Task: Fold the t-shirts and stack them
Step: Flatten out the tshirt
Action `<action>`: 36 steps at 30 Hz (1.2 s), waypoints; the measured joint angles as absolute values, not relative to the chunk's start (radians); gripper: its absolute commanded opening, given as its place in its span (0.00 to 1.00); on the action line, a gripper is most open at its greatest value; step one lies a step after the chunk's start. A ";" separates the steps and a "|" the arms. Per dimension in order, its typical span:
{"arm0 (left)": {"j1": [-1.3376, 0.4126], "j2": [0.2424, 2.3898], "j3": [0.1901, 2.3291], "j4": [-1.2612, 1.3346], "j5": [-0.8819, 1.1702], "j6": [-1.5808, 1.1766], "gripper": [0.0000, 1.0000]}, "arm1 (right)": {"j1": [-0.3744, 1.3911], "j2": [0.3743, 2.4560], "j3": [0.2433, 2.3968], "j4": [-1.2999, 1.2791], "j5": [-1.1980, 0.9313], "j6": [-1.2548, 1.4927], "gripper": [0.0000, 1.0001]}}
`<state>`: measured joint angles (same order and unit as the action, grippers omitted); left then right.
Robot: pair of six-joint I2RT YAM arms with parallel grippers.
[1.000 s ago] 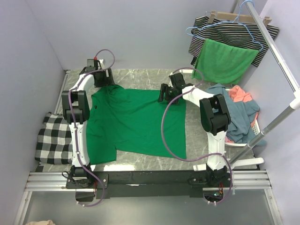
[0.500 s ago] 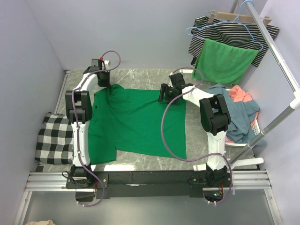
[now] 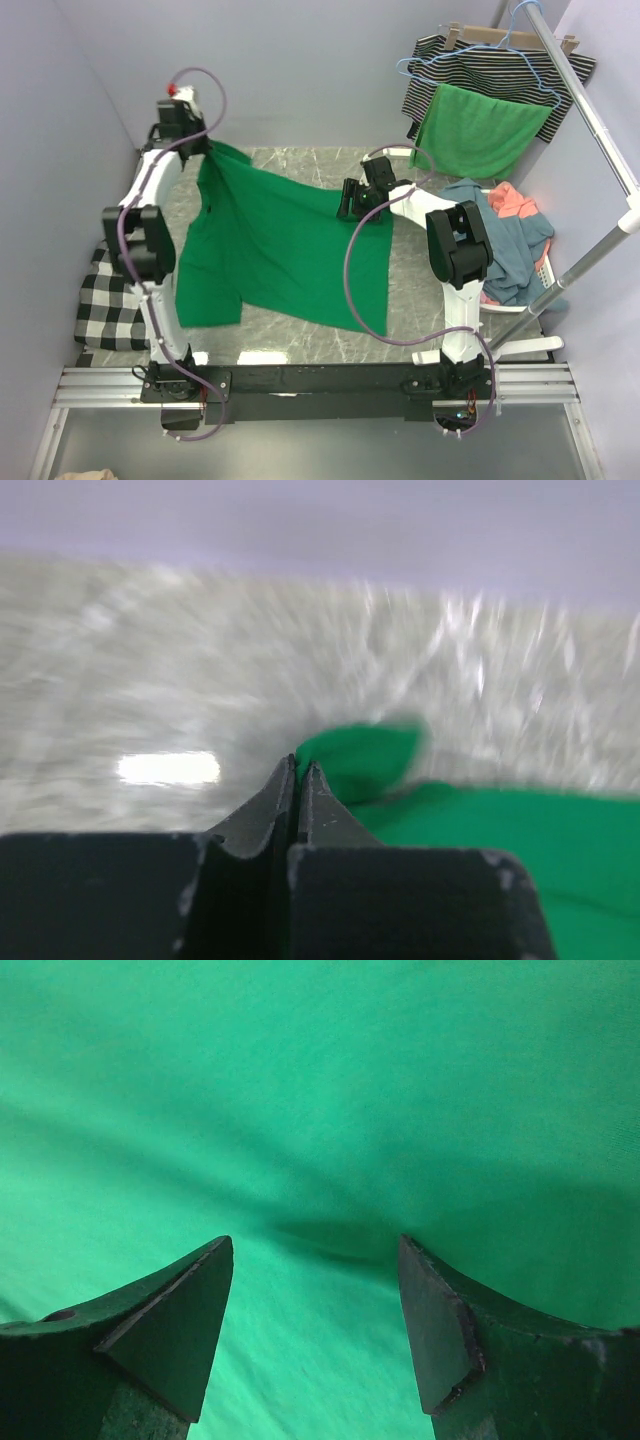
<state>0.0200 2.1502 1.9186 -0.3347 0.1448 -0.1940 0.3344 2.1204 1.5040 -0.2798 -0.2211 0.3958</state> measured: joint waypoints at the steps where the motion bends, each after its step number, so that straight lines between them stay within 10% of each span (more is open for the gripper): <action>1: 0.030 2.107 1.890 -0.307 0.127 -0.206 0.10 | 0.334 2.120 1.504 -0.278 -0.220 0.395 0.74; 4: 0.061 2.030 1.850 -0.249 0.086 -0.233 0.75 | 0.336 2.120 1.503 -0.273 -0.218 0.395 0.74; 6: 0.080 2.038 1.866 -0.231 0.056 -0.255 0.88 | 0.336 2.120 1.503 -0.273 -0.215 0.395 0.74; 20: 0.101 2.292 1.906 -0.407 -0.021 -0.312 0.88 | 0.352 2.117 1.499 -0.281 -0.190 0.384 0.72; 36: -0.127 1.772 1.315 -0.269 0.031 -0.517 0.90 | 0.495 1.892 1.335 -0.398 -0.031 0.350 0.78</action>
